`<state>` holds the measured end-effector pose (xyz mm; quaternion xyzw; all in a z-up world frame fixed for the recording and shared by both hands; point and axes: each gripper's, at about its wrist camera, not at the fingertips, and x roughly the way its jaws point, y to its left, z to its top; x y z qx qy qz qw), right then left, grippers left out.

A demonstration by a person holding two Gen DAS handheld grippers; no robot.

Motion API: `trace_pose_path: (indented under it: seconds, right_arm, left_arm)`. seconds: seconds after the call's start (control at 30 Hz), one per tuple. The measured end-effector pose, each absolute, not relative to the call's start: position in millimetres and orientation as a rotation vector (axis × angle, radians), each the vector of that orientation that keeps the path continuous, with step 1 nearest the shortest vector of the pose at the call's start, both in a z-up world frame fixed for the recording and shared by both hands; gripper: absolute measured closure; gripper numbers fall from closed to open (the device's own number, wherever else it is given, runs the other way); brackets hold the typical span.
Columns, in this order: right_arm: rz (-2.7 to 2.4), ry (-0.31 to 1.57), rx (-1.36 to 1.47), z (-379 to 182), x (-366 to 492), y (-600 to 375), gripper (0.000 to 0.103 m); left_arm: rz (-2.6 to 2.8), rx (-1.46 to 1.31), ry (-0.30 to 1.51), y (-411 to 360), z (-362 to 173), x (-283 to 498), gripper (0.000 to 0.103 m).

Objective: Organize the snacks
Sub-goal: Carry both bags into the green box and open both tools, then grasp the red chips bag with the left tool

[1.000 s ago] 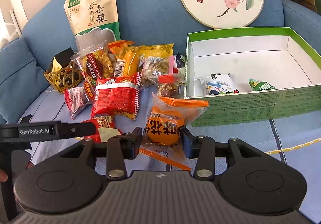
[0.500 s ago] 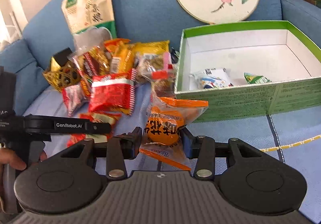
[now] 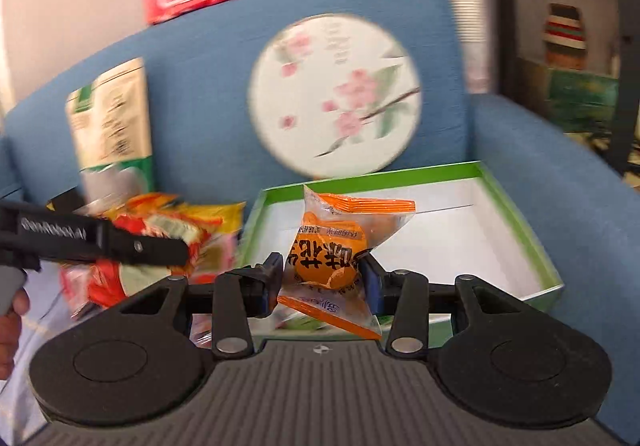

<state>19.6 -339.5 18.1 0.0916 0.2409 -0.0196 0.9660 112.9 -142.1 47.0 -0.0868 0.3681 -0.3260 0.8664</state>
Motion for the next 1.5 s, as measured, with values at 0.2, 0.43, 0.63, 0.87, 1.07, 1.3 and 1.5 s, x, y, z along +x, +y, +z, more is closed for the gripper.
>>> trace_pose_path:
  seconds: [0.2, 0.43, 0.63, 0.87, 1.07, 1.3, 1.5]
  right_arm:
    - [-0.137, 0.503, 0.158, -0.1, 39.9, -372.8, 0.031]
    - [-0.149, 0.555, 0.153, -34.9, 60.0, -386.0, 0.028]
    - [-0.173, 0.53, 0.083, -43.2, 55.8, -374.1, 0.0]
    - [-0.12, 0.467, 0.119, -11.1, 26.8, -347.2, 0.0]
    - [0.02, 0.475, 0.135, -6.1, 5.1, -307.5, 0.0]
    - [0.268, 0.576, 0.202, -24.8, 1.4, -245.0, 0.0]
    - [0.39, 0.618, 0.159, -38.1, 27.5, -192.5, 0.0]
  left_arm:
    - [-0.717, -0.191, 0.772, -193.3, 25.3, 144.1, 0.037]
    - [-0.723, -0.191, 0.796, -211.6, 0.0, 157.4, 0.001]
    - [-0.645, -0.265, 0.72, -176.3, 23.4, 140.6, 0.0]
    - [-0.545, -0.329, 0.69, -104.9, 34.7, 104.5, 0.0]
    - [-0.369, -0.385, 0.769, -25.3, 7.5, 87.9, 0.0]
    - [-0.332, -0.431, 0.84, 33.2, -24.3, 78.7, 0.0]
    - [-0.399, -0.457, 0.824, 40.6, -30.2, 99.9, 0.0]
